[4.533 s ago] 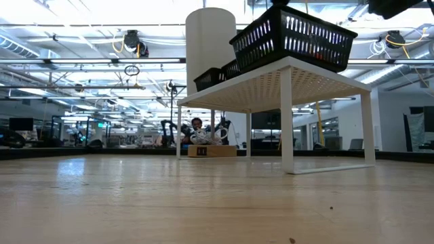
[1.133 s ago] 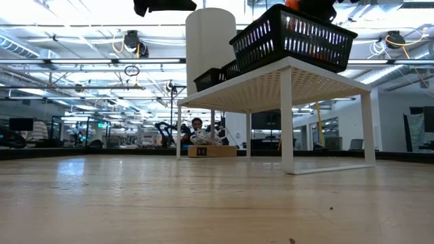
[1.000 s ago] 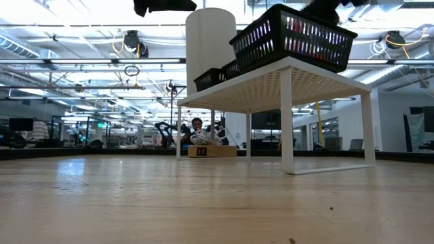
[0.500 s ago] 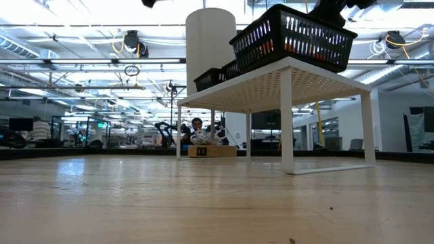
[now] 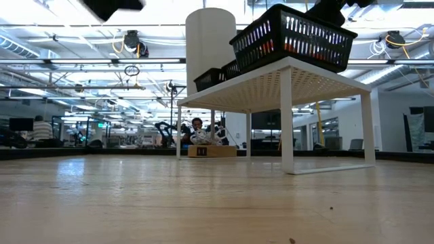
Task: Pick & Place Office Desk Supplies
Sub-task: Put the yellow spring rubberband into the bottom black bin on the shelf
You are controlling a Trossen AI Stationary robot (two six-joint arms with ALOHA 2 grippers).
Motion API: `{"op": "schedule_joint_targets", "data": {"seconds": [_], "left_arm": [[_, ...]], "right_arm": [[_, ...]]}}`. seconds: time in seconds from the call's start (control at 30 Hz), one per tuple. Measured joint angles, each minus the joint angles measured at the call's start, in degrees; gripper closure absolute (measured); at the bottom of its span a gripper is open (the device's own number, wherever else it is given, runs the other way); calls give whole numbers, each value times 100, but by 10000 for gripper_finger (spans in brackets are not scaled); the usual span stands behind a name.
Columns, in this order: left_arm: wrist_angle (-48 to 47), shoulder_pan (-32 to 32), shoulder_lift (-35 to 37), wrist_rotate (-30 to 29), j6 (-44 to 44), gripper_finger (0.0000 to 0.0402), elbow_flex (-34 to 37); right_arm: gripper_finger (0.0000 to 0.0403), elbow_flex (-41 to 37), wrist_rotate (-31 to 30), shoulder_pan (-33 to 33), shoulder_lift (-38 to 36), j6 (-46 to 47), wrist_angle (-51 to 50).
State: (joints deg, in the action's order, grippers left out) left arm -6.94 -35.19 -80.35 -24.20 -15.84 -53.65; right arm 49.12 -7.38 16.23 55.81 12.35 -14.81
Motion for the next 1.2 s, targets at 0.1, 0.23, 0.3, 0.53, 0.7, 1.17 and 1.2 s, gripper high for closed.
{"op": "schedule_joint_targets", "data": {"seconds": [0.1, 0.23, 0.3, 0.53, 0.7, 1.17, 1.2], "left_arm": [[-182, -260, -316, 58, -815, 160, 0], [-46, -556, -922, 365, -1410, 161, -4], [-63, -685, -1255, 562, -1597, 161, -2], [146, -943, -2215, 1075, -2538, 161, -2], [445, -969, -2598, 1068, -2918, 161, -14], [-333, -1012, -2877, 762, -2730, 277, -35], [-344, -984, -2877, 763, -2690, 297, -29]], "right_arm": [[133, 0, -2, 0, 0, -1, 2], [136, 0, -3, 0, 0, -2, 39], [137, 0, -3, 0, 0, -1, 42], [136, 0, -4, 0, 0, -1, 44], [137, 0, -4, -2, 0, -1, 59], [136, 0, -7, -2, 0, -150, 85], [136, 0, -9, -2, 0, -150, 85]]}}
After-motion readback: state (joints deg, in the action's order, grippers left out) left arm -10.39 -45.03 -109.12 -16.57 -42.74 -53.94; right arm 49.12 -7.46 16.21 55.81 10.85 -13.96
